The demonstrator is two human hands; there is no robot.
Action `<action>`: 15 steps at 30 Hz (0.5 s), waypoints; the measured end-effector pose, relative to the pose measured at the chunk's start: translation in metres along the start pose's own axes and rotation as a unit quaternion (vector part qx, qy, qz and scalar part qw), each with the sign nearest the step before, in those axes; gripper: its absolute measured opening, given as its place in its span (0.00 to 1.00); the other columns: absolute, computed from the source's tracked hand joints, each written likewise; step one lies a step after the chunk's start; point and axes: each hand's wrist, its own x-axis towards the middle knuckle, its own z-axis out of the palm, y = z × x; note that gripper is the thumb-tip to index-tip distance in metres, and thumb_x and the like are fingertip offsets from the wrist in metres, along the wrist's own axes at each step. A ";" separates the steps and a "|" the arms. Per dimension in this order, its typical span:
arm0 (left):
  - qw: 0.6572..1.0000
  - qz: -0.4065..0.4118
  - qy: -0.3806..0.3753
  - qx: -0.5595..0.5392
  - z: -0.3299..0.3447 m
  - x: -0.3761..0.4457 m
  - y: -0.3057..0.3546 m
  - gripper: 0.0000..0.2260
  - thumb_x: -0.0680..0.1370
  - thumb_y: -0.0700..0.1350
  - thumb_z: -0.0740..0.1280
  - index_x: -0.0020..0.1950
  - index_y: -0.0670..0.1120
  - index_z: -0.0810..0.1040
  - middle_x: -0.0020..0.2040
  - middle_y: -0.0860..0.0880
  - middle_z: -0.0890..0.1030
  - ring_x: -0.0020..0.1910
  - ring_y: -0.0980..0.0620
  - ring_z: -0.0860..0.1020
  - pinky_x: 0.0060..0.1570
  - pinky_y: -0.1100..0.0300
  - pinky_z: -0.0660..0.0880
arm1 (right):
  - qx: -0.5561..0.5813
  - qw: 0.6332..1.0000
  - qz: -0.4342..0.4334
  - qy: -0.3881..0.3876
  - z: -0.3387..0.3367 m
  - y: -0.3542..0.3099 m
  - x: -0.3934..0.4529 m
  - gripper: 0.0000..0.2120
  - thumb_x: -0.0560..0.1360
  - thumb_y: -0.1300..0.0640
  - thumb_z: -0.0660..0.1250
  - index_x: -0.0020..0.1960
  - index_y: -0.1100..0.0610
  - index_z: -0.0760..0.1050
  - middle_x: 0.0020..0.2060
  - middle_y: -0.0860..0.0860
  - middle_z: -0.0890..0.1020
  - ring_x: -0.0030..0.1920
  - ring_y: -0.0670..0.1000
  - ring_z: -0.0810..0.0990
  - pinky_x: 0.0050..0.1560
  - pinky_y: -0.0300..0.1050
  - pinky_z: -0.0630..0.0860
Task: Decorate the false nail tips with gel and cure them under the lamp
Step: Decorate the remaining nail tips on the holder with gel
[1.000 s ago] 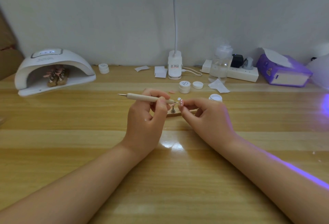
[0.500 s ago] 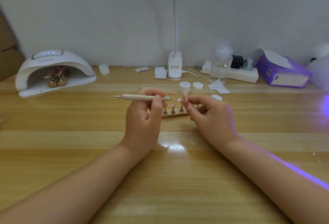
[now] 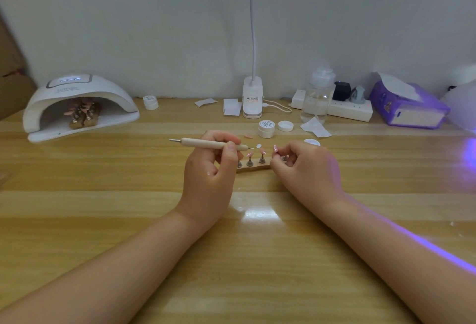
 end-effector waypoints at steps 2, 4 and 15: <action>1.000 -0.002 -0.002 -0.002 0.000 0.000 0.000 0.06 0.77 0.44 0.59 0.44 0.52 0.74 0.38 0.59 0.81 0.37 0.52 0.79 0.37 0.62 0.75 | -0.005 1.000 0.005 -0.007 0.000 0.000 0.000 0.04 0.71 0.52 0.67 0.38 0.48 0.79 0.23 0.42 0.72 0.31 0.45 0.73 0.32 0.39 0.68; 1.000 -0.002 -0.003 -0.004 -0.001 -0.001 0.001 0.06 0.76 0.43 0.59 0.44 0.52 0.74 0.38 0.58 0.81 0.36 0.55 0.79 0.37 0.63 0.74 | -0.006 1.000 0.010 -0.015 0.001 0.001 0.000 0.04 0.71 0.52 0.67 0.40 0.49 0.80 0.23 0.42 0.72 0.32 0.47 0.74 0.33 0.41 0.70; 1.000 -0.009 -0.011 0.009 0.000 -0.001 0.002 0.06 0.76 0.45 0.59 0.43 0.53 0.74 0.41 0.53 0.82 0.37 0.51 0.79 0.38 0.54 0.75 | -0.087 0.995 0.026 -0.048 0.003 0.002 0.005 0.11 0.75 0.47 0.64 0.43 0.50 0.83 0.31 0.47 0.80 0.36 0.50 0.75 0.31 0.39 0.67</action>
